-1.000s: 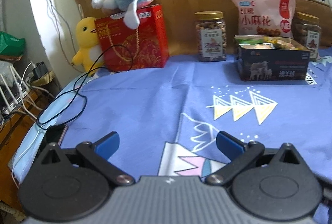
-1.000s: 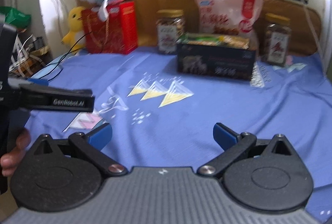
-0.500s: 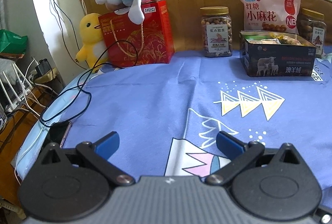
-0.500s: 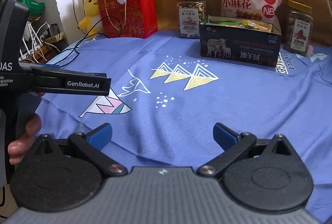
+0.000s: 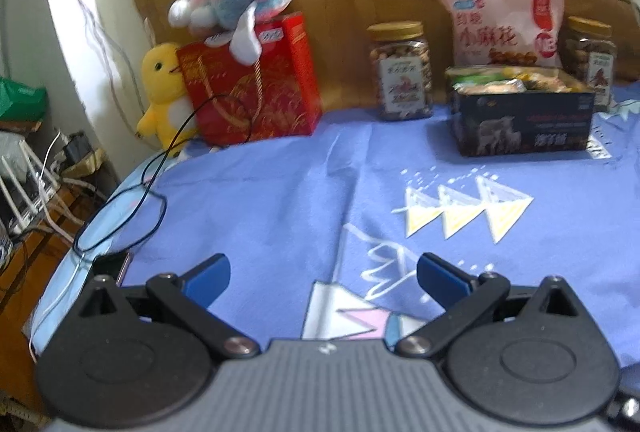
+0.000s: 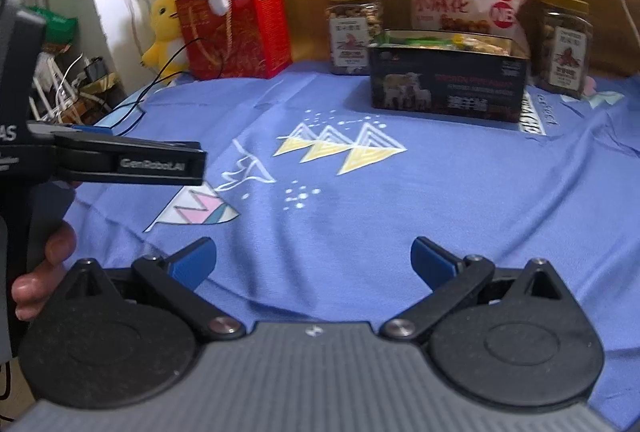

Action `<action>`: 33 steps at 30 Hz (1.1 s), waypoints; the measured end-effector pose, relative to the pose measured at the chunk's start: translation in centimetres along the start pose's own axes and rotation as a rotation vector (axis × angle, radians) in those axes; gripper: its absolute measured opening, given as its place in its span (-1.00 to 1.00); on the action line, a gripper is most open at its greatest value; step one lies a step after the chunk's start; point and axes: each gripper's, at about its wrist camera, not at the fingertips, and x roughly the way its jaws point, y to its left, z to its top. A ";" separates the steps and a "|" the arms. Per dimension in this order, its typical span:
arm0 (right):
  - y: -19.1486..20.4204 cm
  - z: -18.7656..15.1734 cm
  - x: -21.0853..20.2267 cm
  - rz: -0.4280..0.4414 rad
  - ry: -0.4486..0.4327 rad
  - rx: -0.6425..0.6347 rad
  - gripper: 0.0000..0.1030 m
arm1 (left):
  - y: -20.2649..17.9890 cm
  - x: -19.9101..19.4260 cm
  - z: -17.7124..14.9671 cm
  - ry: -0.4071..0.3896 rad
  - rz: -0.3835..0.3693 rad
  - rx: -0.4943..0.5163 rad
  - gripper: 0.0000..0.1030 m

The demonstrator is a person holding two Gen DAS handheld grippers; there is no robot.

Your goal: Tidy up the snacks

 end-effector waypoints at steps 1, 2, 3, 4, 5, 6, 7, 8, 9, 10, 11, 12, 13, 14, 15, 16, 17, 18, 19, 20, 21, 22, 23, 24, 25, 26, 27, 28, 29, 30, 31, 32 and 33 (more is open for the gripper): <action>-0.4 0.1 -0.1 -0.009 -0.004 0.014 1.00 | -0.4 -0.2 0.2 -0.010 -0.006 0.008 1.00; -0.9 0.1 -0.4 -0.017 -0.010 0.030 1.00 | -0.9 -0.4 0.5 -0.019 -0.014 0.017 1.00; -1.5 0.2 -0.7 -0.025 -0.020 0.046 1.00 | -1.3 -0.6 0.6 -0.027 -0.022 0.025 1.00; -1.9 0.2 -1.0 -0.034 -0.029 0.061 1.00 | -1.9 -0.8 0.8 -0.036 -0.033 0.035 1.00; -2.5 0.3 -1.4 -0.044 -0.039 0.078 1.00 | -2.3 -1.0 1.0 -0.043 -0.042 0.043 1.00; -3.0 0.3 -1.8 -0.054 -0.050 0.094 1.00 | -2.8 -1.1 1.2 -0.050 -0.052 0.050 1.00; -3.4 0.3 -2.2 -0.064 -0.060 0.108 1.00 | -3.3 -1.3 1.4 -0.057 -0.061 0.057 1.00; -3.8 0.4 -2.5 -0.075 -0.070 0.121 1.00 | -3.7 -1.4 1.5 -0.062 -0.067 0.062 1.00; -4.3 0.5 -2.8 -0.086 -0.079 0.134 1.00 | -4.1 -1.5 1.6 -0.067 -0.074 0.070 1.00; -4.6 0.4 -3.1 -0.094 -0.087 0.145 1.00 | -4.6 -1.6 1.7 -0.071 -0.080 0.080 1.00; -4.9 0.4 -3.3 -0.103 -0.094 0.157 1.00 | -5.0 -1.8 1.8 -0.074 -0.082 0.087 1.00; -5.4 0.4 -3.6 -0.110 -0.100 0.169 1.00 | -5.4 -1.9 1.8 -0.078 -0.084 0.094 1.00; -5.8 0.5 -3.7 -0.115 -0.105 0.180 1.00 | -5.7 -2.1 1.8 -0.082 -0.087 0.099 1.00; -6.2 0.5 -3.9 -0.121 -0.111 0.191 1.00 | -6.0 -2.2 1.9 -0.085 -0.090 0.102 1.00; -6.5 0.5 -4.0 -0.125 -0.116 0.202 1.00 | -6.3 -2.3 1.9 -0.087 -0.093 0.105 1.00; -6.8 0.5 -4.2 -0.128 -0.120 0.209 1.00 | -6.4 -2.4 2.0 -0.089 -0.096 0.106 1.00; -7.1 0.5 -4.3 -0.131 -0.125 0.214 1.00 | -6.6 -2.5 2.0 -0.090 -0.097 0.107 1.00; -7.2 0.5 -4.5 -0.134 -0.130 0.219 1.00 | -6.7 -2.6 2.0 -0.092 -0.098 0.108 1.00; -7.4 0.5 -4.6 -0.136 -0.135 0.223 1.00 | -6.9 -2.7 2.1 -0.094 -0.099 0.109 1.00; -7.6 0.5 -4.8 -0.138 -0.139 0.227 1.00 | -7.0 -2.7 2.1 -0.095 -0.099 0.112 1.00; -7.7 0.5 -4.8 -0.141 -0.142 0.233 1.00 | -7.1 -2.8 2.2 -0.097 -0.098 0.115 1.00; -7.9 0.5 -4.9 -0.142 -0.145 0.237 1.00 | -7.3 -2.8 2.2 -0.099 -0.098 0.118 1.00; -8.0 0.5 -5.0 -0.143 -0.147 0.241 1.00 | -7.4 -2.9 2.2 -0.101 -0.097 0.121 1.00; -8.1 0.5 -5.0 -0.144 -0.149 0.245 1.00 | -7.5 -3.0 2.2 -0.102 -0.098 0.124 1.00; -8.3 0.5 -5.1 -0.144 -0.150 0.248 1.00 | -7.7 -3.0 2.2 -0.104 -0.098 0.128 1.00; -8.3 0.4 -5.2 -0.145 -0.152 0.250 1.00 | -7.8 -3.1 2.2 -0.105 -0.098 0.132 1.00; -8.4 0.4 -5.2 -0.146 -0.153 0.252 1.00 | -7.9 -3.1 2.1 -0.107 -0.097 0.135 1.00; -8.5 0.4 -5.3 -0.146 -0.155 0.253 1.00 | -8.0 -3.2 2.1 -0.109 -0.095 0.139 1.00; -8.5 0.3 -5.4 -0.146 -0.156 0.254 1.00 | -8.1 -3.2 2.1 -0.110 -0.093 0.142 1.00; -8.5 0.3 -5.4 -0.145 -0.157 0.254 1.00 | -8.2 -3.2 2.1 -0.111 -0.092 0.145 1.00; -8.5 0.3 -5.4 -0.145 -0.158 0.255 1.00 | -8.2 -3.3 2.0 -0.112 -0.091 0.146 1.00; -8.5 0.3 -5.4 -0.145 -0.157 0.255 1.00 | -8.2 -3.3 2.0 -0.113 -0.091 0.148 1.00; -8.5 0.3 -5.4 -0.144 -0.157 0.256 1.00 | -8.2 -3.3 2.0 -0.115 -0.090 0.150 1.00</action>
